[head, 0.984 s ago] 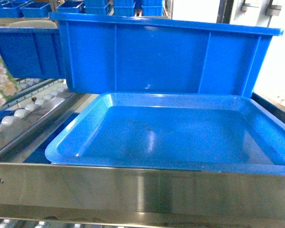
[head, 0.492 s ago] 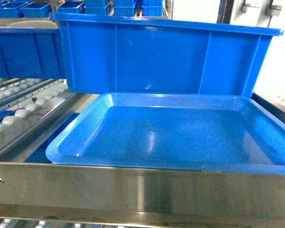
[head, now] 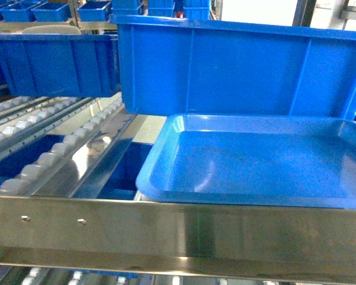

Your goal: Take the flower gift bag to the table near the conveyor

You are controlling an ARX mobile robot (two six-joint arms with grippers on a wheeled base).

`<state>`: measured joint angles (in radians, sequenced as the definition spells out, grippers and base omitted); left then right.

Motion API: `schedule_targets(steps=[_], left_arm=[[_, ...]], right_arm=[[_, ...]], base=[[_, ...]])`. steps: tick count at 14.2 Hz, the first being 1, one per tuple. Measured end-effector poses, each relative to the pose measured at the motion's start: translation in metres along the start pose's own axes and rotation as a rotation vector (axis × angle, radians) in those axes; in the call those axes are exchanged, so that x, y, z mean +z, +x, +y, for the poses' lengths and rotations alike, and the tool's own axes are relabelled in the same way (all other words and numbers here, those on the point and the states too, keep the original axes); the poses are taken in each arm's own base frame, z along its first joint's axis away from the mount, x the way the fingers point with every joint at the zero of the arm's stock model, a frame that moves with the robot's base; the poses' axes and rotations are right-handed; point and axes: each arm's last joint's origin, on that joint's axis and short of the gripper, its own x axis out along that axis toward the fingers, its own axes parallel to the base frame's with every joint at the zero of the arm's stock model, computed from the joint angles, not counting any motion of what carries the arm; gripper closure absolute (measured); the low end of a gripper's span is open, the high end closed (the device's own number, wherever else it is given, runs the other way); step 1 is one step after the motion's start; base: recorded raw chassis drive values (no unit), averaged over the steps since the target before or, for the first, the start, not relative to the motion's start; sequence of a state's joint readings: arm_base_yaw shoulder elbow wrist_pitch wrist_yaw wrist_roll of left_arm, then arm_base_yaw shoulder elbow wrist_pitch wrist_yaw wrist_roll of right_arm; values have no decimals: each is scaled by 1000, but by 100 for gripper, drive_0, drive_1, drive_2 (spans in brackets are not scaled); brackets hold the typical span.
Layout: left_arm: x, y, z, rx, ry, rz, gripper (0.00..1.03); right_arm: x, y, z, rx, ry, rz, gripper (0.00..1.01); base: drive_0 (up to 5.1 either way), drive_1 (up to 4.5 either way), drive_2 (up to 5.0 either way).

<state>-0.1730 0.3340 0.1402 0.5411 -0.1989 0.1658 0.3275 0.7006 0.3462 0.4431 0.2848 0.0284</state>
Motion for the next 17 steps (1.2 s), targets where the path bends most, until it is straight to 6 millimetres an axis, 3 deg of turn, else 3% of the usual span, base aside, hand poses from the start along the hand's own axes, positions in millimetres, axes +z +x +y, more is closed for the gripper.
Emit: schedule_targets(steps=[10,17], left_arm=[[1,0,0,1,-2,-6,101],[0,0,0,1,-1,-4,101]], right_arm=[[1,0,0,-1,2,-5,98],[1,0,0,0,1,-5,98]], base=[[-454,72,397],[-494,307,170]])
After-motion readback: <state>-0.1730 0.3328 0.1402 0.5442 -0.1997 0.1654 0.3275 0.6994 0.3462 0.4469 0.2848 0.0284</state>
